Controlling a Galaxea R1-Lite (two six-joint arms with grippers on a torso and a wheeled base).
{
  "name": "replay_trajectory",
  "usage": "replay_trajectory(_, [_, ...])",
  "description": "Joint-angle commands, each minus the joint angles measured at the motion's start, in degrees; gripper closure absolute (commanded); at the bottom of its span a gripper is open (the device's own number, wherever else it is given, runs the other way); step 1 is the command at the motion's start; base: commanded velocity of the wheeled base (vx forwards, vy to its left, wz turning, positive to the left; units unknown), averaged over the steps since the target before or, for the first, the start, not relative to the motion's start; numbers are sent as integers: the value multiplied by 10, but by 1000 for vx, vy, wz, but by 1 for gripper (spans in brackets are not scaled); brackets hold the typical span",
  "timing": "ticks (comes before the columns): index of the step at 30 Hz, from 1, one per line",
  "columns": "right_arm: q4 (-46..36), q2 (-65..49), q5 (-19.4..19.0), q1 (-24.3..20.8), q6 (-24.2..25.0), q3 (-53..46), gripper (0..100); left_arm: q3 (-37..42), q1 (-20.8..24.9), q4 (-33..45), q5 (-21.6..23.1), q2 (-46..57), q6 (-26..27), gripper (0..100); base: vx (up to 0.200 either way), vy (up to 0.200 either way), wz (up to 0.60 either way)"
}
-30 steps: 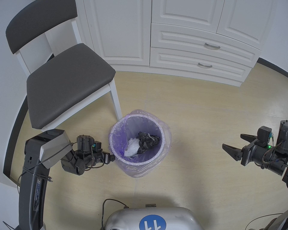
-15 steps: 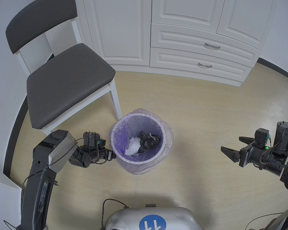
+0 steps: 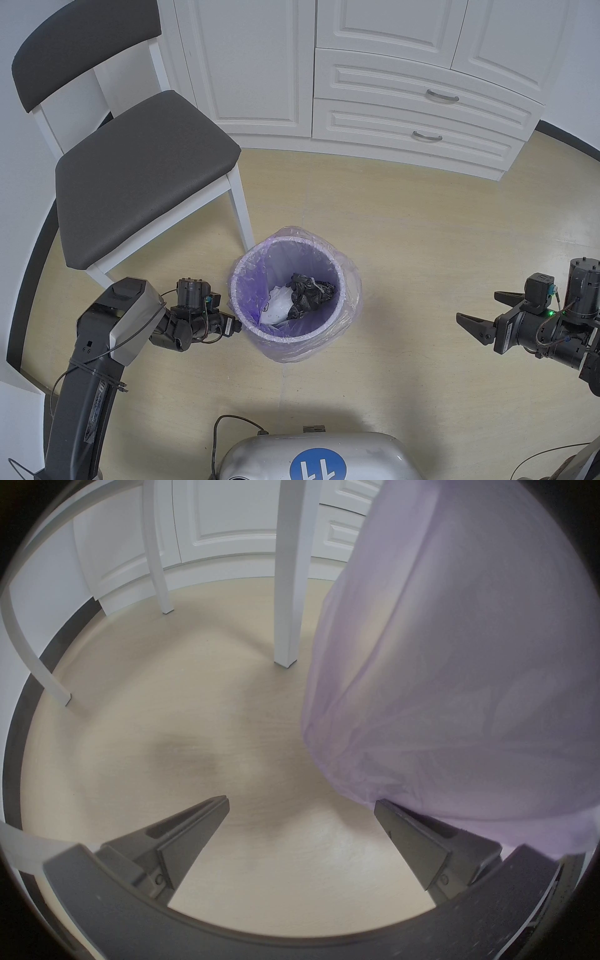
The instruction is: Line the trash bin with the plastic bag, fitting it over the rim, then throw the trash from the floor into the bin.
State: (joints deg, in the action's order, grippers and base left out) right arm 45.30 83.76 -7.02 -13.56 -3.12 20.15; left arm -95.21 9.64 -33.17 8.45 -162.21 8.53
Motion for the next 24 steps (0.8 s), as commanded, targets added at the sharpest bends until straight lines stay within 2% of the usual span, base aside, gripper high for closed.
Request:
replay_trajectory(1, [0,3,-1,-2,-3,-4,0,60,-10,-27,4,23,0,0,0,0,0])
replay_trajectory(6, [1,16,-3,-13,-5,-9,0,223,-18,-146,32,98,-4,0,0,0,0])
replay_trajectory(7, [1,16,-3,-13,-5,-9,0,223,-18,-146,32,98,-4,0,0,0,0])
replay_trajectory(8, [2,28,-2,-28,-8,-11,0,312,-20,-200,57,137,-4,0,0,0,0])
replay_trajectory(11, [3,40,-1,-37,-8,-13,0,383,-21,-233,81,172,-4,0,0,0,0])
replay_trajectory(12, [3,46,-1,-40,-8,-17,0,437,-21,-255,99,199,-4,0,0,0,0])
replay_trajectory(17, [3,56,-1,-53,-8,-24,0,528,-10,-312,124,253,-11,0,0,0,0])
replay_trajectory(22, [26,118,2,-117,7,-42,0,616,15,-429,121,274,-71,0,0,0,0])
replay_trajectory(23, [62,150,3,-141,25,-42,0,639,14,-471,121,275,-84,0,0,0,0])
replay_trajectory(24, [62,150,3,-141,25,-42,0,639,14,-471,121,275,-84,0,0,0,0])
